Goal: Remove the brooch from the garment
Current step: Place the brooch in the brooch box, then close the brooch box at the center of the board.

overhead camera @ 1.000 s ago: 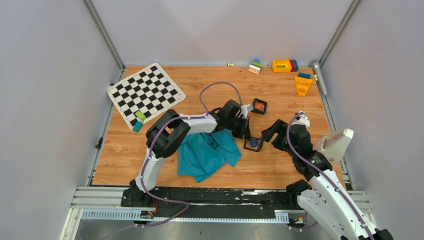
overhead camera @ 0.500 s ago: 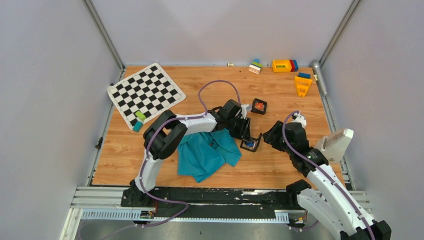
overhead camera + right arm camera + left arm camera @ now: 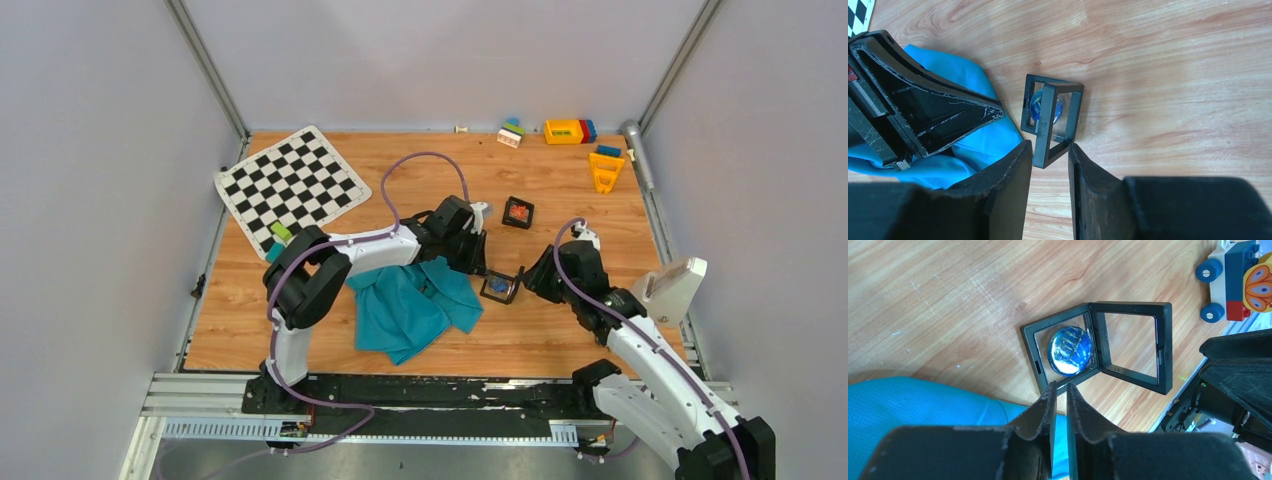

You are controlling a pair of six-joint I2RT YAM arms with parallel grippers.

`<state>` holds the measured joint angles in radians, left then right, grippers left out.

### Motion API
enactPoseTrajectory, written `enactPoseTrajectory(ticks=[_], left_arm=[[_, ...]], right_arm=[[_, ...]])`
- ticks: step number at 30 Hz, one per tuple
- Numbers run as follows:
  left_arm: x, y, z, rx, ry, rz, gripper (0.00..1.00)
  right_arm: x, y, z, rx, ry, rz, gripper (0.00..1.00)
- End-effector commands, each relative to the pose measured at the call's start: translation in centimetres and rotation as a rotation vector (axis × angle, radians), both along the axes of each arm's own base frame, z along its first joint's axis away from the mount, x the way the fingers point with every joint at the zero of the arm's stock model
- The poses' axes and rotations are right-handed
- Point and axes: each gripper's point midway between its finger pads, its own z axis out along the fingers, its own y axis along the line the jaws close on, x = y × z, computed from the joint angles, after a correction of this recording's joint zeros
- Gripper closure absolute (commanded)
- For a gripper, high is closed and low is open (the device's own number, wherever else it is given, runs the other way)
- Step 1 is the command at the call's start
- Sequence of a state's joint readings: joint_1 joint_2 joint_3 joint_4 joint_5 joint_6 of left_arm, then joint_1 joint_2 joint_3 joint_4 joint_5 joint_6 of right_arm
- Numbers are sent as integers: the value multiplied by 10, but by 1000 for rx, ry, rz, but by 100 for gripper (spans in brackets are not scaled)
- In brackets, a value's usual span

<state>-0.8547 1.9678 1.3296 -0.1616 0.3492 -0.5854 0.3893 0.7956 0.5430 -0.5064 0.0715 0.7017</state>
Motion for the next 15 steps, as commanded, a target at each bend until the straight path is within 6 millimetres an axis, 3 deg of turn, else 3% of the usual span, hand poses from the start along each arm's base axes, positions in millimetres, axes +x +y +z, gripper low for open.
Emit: enactPoseTrajectory(ticks=[1,7,15], left_arm=[[7,3,-7,35,-20,15,82],[16,9,-25,81,-15,41,100],[15,11,-47,85,47,42,100]], right_arm=[[15,8,15,30,-62,12,68],[20,12,11,37,-51,18,72],[21,18,0,51,-16,35,75]])
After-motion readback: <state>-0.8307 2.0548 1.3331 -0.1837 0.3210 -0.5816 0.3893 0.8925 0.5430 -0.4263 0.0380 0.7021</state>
